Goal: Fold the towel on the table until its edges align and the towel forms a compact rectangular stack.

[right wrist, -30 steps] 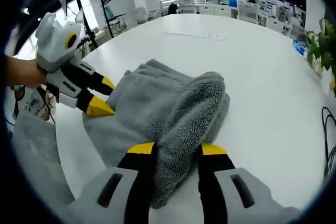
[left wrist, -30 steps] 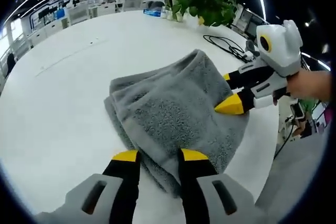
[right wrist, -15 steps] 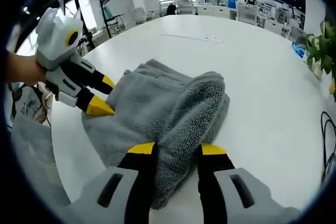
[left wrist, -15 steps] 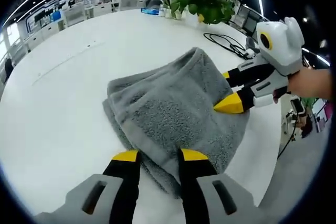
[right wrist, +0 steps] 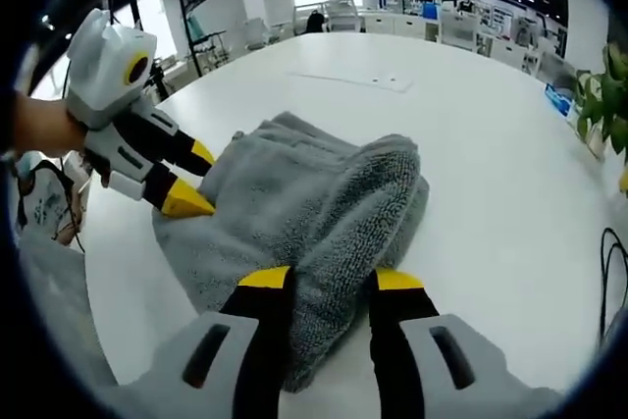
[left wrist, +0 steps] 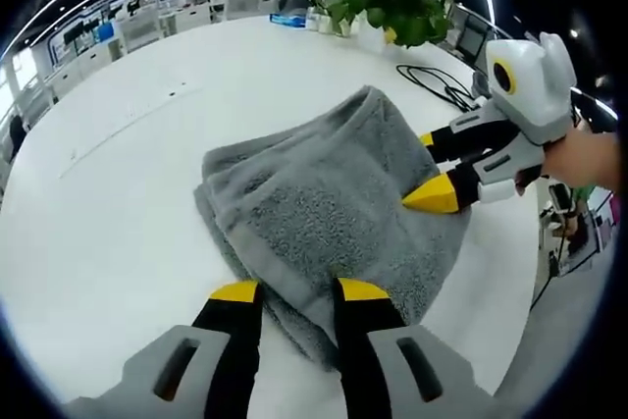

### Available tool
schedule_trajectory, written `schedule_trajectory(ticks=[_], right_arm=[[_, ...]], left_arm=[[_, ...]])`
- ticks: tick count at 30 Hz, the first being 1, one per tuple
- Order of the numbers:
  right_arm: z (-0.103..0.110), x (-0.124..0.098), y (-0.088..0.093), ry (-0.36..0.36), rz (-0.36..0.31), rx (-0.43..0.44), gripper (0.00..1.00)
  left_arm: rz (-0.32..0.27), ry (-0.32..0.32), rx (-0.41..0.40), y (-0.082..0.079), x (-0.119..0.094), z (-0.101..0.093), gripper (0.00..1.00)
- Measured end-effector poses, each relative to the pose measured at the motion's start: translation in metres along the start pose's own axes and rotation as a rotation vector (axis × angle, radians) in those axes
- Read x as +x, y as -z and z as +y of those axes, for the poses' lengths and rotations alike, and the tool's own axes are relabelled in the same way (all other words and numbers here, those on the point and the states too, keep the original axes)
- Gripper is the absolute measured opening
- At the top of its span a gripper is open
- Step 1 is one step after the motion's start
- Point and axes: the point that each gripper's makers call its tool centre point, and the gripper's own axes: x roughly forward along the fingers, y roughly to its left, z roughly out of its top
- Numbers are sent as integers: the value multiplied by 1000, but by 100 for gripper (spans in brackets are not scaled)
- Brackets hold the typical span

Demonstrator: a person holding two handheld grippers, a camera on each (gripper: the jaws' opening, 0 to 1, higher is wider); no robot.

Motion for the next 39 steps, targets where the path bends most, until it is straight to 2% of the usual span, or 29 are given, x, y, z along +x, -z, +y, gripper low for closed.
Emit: schedule_trajectory(ticks=[9,14,18,20,22,24,26,27,31,33,36,39], right_arm=[[-19,18,-19,9,-1,-25,30],[-25,22,-24,10,-12,-25,30],[-28,24,-25,11,-11,-11,30],[-27,21,-26,20,-9,23,30],[-28,18,-26,19,-41,42,32],[-31,13,-28,25,-72,118,35],[-35,9,-30,38,-107,153,40],[-35,3,-35,43,-141,157,42],[-33,-14,-44,50,-208,171,46],[-29,-20,-48,47,-225,154,48],[-25,-25,-50,63,-232,55,58],[-16,-29,-50,51,-239,24,67]], left_arm=[[-5,-16,-7,-18,10,19,29],[-2,-19,0,-24,14,26,30],[3,-21,10,-26,15,27,30],[9,-23,9,-26,15,27,30],[10,-28,10,-26,14,26,30],[-4,-33,2,-27,12,28,31],[-26,-34,-20,-27,9,30,33],[-46,-47,-24,-28,7,34,36],[-99,-70,-1,-33,-3,37,42],[-127,-77,9,-35,-10,35,44],[-194,-88,17,-44,-21,34,55],[-210,-80,29,-43,-28,32,62]])
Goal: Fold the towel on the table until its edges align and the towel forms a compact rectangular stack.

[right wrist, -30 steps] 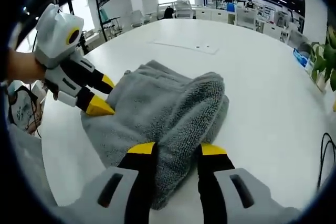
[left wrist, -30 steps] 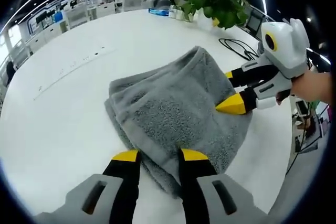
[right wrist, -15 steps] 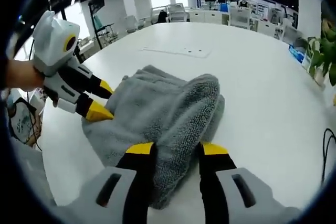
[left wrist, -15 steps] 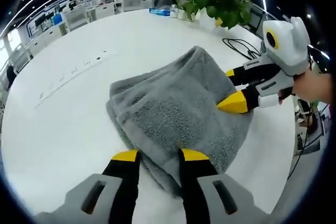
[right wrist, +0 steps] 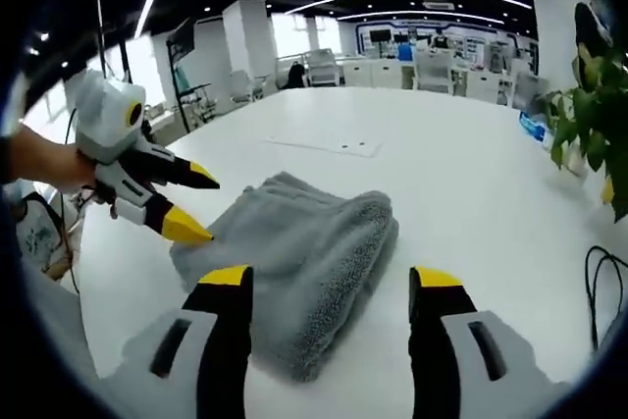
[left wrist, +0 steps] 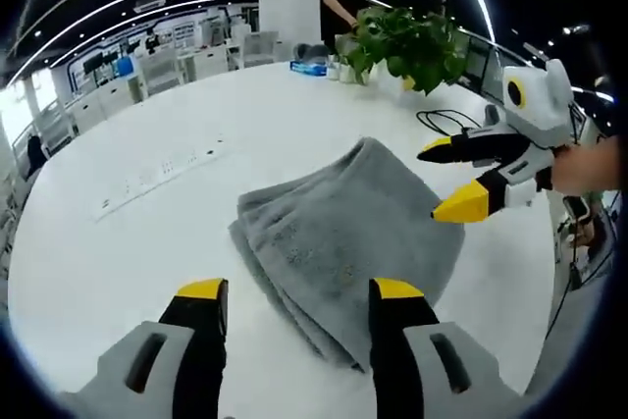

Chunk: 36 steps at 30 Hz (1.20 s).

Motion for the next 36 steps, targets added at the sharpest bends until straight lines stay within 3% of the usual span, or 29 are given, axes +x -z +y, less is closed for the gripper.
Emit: schedule_trajectory(ticks=[9,11,12,23,36], right_arm=[[19,-16,-2,-24,-15,-73,85],[20,-20,-1,-13,-9,-76,93],[18,-22,0,4,-8,-81,99],[32,-53,0,3,-13,-81,99],[57,-92,2,18,-97,-74,99]], left_arm=[[-56,-46,46,-3,-27,-1,87],[-49,-62,43,-1,-32,0,99],[-43,-63,39,1,-36,0,98],[-86,-92,55,7,-72,-8,99],[-136,-106,53,15,-110,-28,99]])
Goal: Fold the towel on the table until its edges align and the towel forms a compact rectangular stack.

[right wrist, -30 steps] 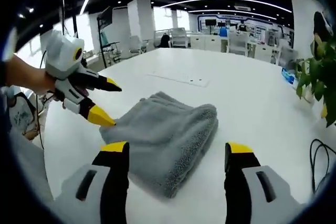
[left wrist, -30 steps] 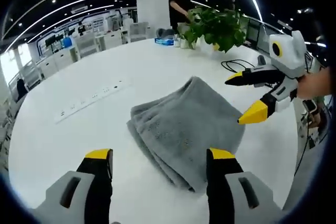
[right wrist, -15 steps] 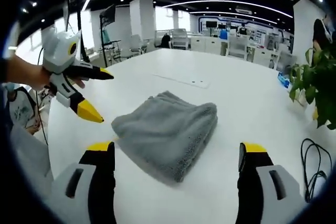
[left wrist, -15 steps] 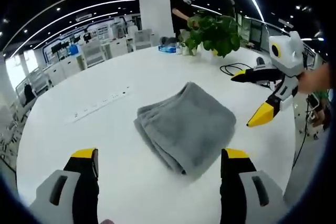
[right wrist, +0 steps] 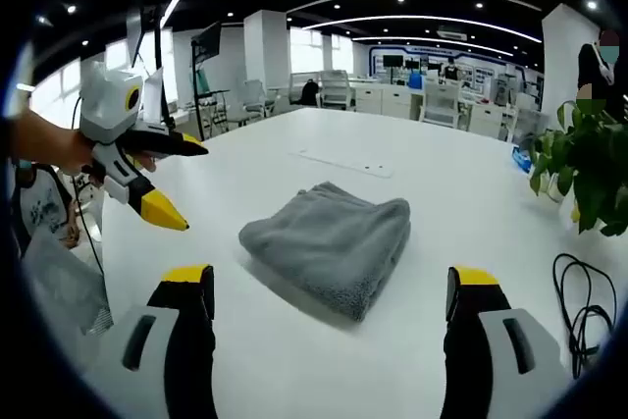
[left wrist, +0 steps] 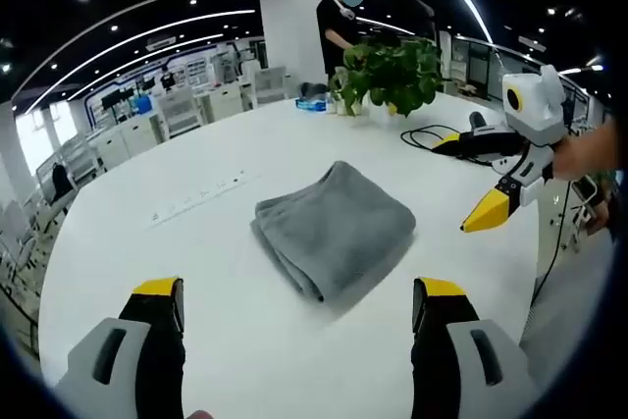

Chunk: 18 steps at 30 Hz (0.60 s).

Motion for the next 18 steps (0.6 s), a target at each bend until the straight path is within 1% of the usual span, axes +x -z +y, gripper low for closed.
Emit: schedule_trajectory(ticks=[4,7,8,9,14,18], right_arm=[[5,-12,0,7,-17,0,99],[10,-21,3,13,-28,9,99],[11,-23,4,13,-28,12,99],[13,-25,5,12,-27,14,99],[22,-36,13,15,-14,5,99],[30,-47,23,27,-2,20,99]], left_arm=[[-9,-1,10,9,-7,-8,99],[-35,-5,2,7,-14,-13,99],[-45,-1,-19,7,-17,-16,99],[-54,1,-21,5,-20,-19,99],[-71,-5,-4,7,-35,-26,99],[-84,-12,-9,13,-49,-32,99]])
